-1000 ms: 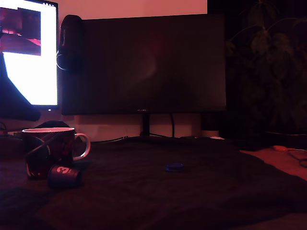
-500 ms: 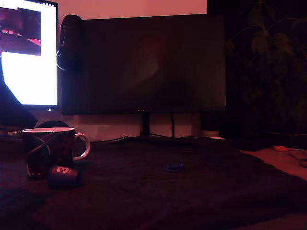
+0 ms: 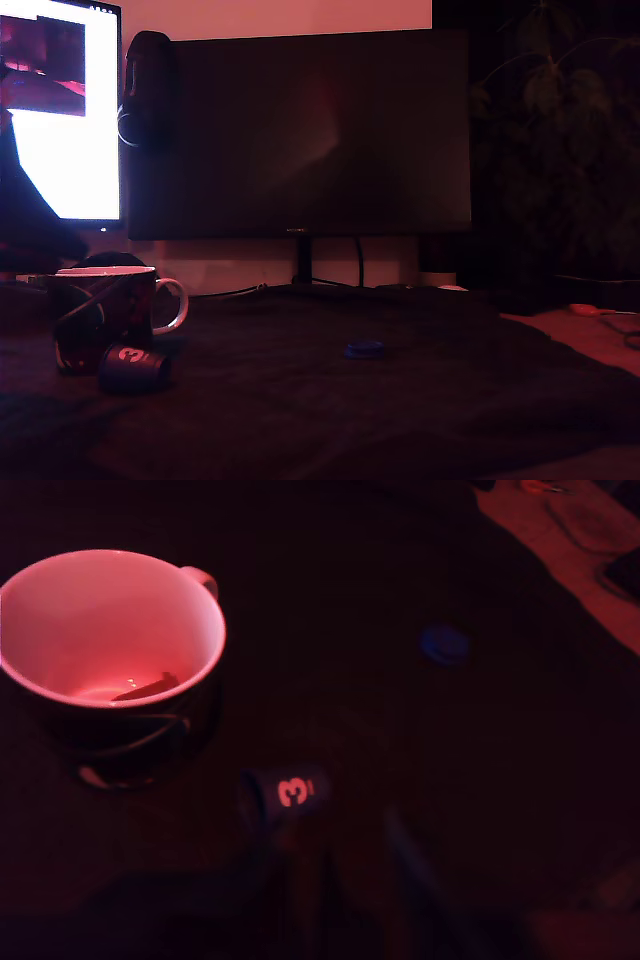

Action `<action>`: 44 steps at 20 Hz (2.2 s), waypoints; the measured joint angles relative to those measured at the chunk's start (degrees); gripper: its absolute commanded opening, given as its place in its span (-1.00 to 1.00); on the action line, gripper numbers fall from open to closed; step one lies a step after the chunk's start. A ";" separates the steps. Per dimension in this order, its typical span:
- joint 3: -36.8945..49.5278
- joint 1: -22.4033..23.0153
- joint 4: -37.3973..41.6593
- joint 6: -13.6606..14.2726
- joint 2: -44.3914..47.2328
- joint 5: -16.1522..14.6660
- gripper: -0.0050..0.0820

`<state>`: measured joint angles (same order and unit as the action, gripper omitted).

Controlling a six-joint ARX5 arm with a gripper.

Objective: Pick up the coffee capsules on the table and drop them inside the coffee cup

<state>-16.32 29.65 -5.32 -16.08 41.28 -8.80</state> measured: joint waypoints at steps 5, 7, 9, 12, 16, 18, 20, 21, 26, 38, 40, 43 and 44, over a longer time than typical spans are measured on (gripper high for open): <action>0.00 0.68 4.13 -0.09 1.31 2.36 0.69; 0.00 2.27 7.30 -0.09 3.89 4.09 0.69; 0.02 4.09 10.49 -0.09 6.54 6.38 0.69; 0.04 6.78 14.43 -0.09 9.01 10.64 0.69; 1.53 9.35 22.49 0.61 10.36 15.41 0.66; 4.15 10.03 25.53 0.66 10.36 17.11 0.66; 7.58 10.14 29.14 1.33 10.43 17.97 0.66; 9.14 10.25 31.47 1.51 10.67 18.01 0.67; 12.07 10.86 36.26 1.81 10.69 18.34 0.67; 12.22 10.86 47.17 2.62 24.11 19.54 0.67; 12.13 10.86 47.12 2.62 25.99 19.63 0.67; 10.19 10.86 46.84 2.62 29.94 19.63 0.67; 9.33 10.86 46.86 2.62 31.04 19.63 0.67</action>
<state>-6.98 40.51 41.54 -13.45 72.31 10.83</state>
